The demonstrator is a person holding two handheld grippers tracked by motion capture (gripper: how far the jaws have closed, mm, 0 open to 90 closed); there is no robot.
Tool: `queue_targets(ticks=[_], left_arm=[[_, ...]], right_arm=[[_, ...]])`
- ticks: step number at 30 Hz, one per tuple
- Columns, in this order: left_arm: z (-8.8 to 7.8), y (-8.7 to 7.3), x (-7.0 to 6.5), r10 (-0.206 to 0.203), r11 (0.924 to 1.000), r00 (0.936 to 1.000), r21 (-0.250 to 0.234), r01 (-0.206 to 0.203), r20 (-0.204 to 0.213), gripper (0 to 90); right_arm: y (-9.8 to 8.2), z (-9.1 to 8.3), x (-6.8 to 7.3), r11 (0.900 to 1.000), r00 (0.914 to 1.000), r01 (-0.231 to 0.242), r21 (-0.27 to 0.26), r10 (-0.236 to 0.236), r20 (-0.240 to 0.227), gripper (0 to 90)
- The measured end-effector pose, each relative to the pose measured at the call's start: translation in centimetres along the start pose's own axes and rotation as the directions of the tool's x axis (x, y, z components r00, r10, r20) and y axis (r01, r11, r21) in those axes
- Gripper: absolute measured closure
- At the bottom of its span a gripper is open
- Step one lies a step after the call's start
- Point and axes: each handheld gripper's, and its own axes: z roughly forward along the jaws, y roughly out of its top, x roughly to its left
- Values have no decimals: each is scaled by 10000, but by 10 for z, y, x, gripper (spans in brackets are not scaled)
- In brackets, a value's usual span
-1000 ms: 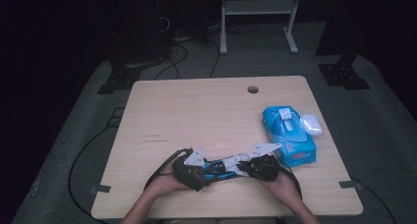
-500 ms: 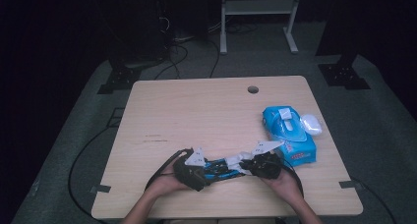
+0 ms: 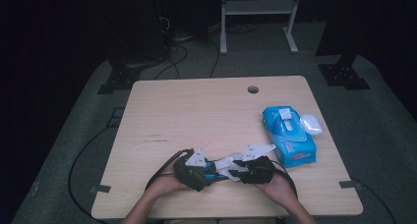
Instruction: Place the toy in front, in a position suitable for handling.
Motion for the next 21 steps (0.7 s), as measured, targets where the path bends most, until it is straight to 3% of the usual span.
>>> queue_targets(ticks=[2, 6, 8, 11, 13, 16, 21], left_arm=[[0, 0, 0, -19, 10000, 10000, -19, 19, -27, 220], [0, 0, 0, 2, 10000, 10000, -25, -2, -16, 219], [0, 0, 1, -9, 10000, 10000, -22, 9, 13, 219], [1, -1, 1, -158, 9996, 9999, 231, 158, -13, 212], [2, -3, 2, -232, 9990, 9997, 377, 232, -2, 189], [1, -3, 2, -163, 9994, 9998, 304, 160, 108, 246], [0, -4, 2, -229, 9991, 9997, 348, 224, 119, 253]], right_arm=[[3, 3, 0, 9999, 9999, -54, -154, 56, 108, 535], [11, 16, 0, 9989, 9988, -255, -400, 272, 401, 534], [12, 21, 2, 9990, 9981, -299, -336, 317, 532, 592], [9, 22, 0, 9986, 9985, -422, -324, 433, 346, 719], [7, 19, -4, 9980, 9981, -569, -284, 575, 234, 758], [4, 15, -10, 9961, 9963, -850, -252, 853, 128, 797], [9, 17, 1, 9991, 9985, -345, -263, 356, 412, 820]])
